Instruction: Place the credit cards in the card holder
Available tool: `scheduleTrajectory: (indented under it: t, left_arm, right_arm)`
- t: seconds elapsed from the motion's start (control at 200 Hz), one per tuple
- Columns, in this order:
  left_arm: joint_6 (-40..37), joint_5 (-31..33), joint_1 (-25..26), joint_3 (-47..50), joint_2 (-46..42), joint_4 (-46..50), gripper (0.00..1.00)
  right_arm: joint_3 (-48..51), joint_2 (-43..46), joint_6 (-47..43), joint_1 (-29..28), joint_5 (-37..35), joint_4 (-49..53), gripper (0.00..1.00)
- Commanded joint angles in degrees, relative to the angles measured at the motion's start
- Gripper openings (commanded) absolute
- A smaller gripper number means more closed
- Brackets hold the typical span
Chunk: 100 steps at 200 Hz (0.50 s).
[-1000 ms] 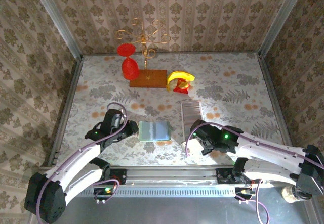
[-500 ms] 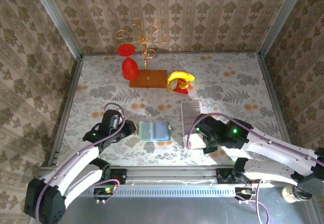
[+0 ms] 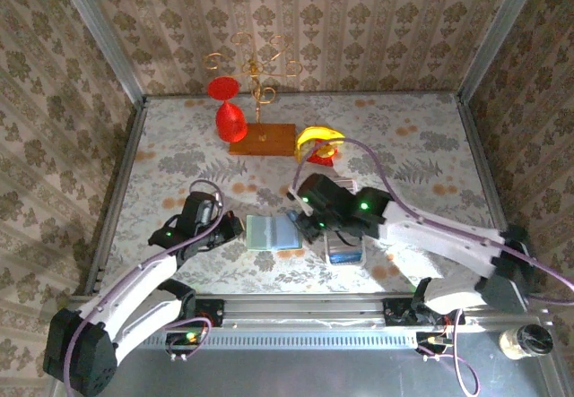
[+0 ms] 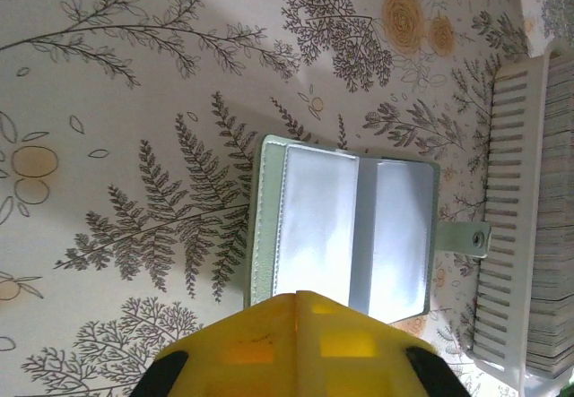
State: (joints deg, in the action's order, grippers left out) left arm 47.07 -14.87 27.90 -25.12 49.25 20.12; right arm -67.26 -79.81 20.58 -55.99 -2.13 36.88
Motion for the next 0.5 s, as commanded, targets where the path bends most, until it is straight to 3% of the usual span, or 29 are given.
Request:
scheduleTrajectory:
  t: [0.0, 0.095, 0.215, 0.495]
  left_arm:
    - [-0.80, -2.00, -0.80, -1.48, 1.83, -0.99, 0.00]
    - [0.07, -3.28, -1.37, -0.18, 3.39, -3.55, 0.00]
    - [0.91, -5.44, -3.92, 1.04, 5.41, -6.17, 0.00]
    - [0.41, -8.02, -4.47, 1.48, 7.74, -8.27, 0.00]
  right_arm:
    - [-3.46, -6.26, 23.44, 1.91, 6.05, -2.31, 0.00]
    - [-2.46, -9.78, 32.49, 3.88, 10.68, -5.03, 0.00]
    - [0.85, -11.38, 37.69, 4.12, 9.29, -11.20, 0.00]
    - [1.96, -16.44, 40.42, 4.15, 6.97, -15.14, 0.00]
